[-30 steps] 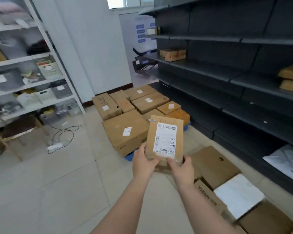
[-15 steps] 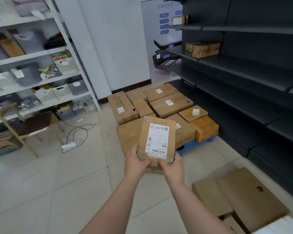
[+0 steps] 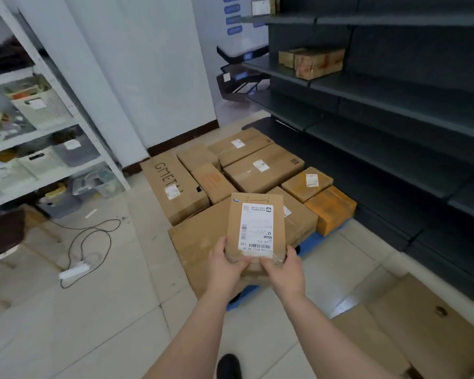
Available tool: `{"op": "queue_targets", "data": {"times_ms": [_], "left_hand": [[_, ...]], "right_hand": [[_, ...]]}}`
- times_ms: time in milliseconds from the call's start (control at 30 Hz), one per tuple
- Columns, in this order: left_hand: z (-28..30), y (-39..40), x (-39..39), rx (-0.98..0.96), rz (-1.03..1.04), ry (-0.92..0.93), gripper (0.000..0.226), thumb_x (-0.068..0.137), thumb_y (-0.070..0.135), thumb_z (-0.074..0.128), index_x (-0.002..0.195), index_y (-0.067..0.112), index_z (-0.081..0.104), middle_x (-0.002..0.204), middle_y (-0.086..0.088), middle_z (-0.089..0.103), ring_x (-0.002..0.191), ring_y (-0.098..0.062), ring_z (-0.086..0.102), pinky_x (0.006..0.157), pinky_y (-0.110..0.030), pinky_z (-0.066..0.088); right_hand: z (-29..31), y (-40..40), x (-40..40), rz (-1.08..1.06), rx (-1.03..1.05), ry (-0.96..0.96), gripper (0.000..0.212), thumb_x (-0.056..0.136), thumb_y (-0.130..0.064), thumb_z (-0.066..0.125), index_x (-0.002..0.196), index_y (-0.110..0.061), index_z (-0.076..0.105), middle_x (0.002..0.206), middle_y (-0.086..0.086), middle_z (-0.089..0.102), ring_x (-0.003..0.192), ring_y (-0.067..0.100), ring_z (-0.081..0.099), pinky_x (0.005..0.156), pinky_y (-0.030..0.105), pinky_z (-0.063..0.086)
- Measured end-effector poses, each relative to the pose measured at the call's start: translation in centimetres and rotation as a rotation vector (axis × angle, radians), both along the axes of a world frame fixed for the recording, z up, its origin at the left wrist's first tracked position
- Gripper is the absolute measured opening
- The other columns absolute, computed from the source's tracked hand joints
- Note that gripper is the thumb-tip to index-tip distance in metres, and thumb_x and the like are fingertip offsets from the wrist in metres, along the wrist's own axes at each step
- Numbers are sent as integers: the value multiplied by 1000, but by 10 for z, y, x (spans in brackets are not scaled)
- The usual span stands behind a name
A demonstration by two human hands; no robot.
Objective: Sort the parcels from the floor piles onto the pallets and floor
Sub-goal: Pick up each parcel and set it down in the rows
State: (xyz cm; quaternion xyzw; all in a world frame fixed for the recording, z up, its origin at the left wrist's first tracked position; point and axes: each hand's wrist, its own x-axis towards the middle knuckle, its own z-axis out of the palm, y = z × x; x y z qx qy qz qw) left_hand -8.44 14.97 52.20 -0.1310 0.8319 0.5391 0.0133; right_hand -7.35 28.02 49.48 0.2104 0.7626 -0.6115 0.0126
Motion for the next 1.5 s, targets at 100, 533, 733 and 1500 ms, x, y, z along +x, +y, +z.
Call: {"op": "queue_targets", "data": {"times_ms": [100,533,733,1500], "left_hand": [[-7,-26,-58,-32,-103,-34,71,69,17,79,131,24,46,119,1,55,109,-19,56,92,-33,47],[-75,-40,-255,-157,-484,-184,62,70,17,79,123,29,49,112,6,57,105,-15,57,93,-36,49],[-140,13,-354,-250,-673,-279,74,74,24,79,138,29,41,122,10,53,118,-13,51,100,-32,42],[-439,87,-516,-917,-1152,-241,52,91,41,52,137,24,34,123,3,60,118,-22,51,101,-38,30]], "right_hand": [[-6,-27,-43,-89,-3,-18,63,63,-43,69,119,-18,54,109,0,60,108,23,55,89,41,50],[-76,-58,-193,-465,-48,-174,49,76,-21,73,120,-14,52,105,0,58,98,18,57,76,28,46],[-153,-21,-275,-589,-89,-274,58,78,-22,73,130,-13,48,110,3,61,97,19,60,78,30,48],[-425,40,-414,-472,236,-838,49,85,-34,56,125,-12,39,121,2,55,111,25,54,95,38,39]]}}
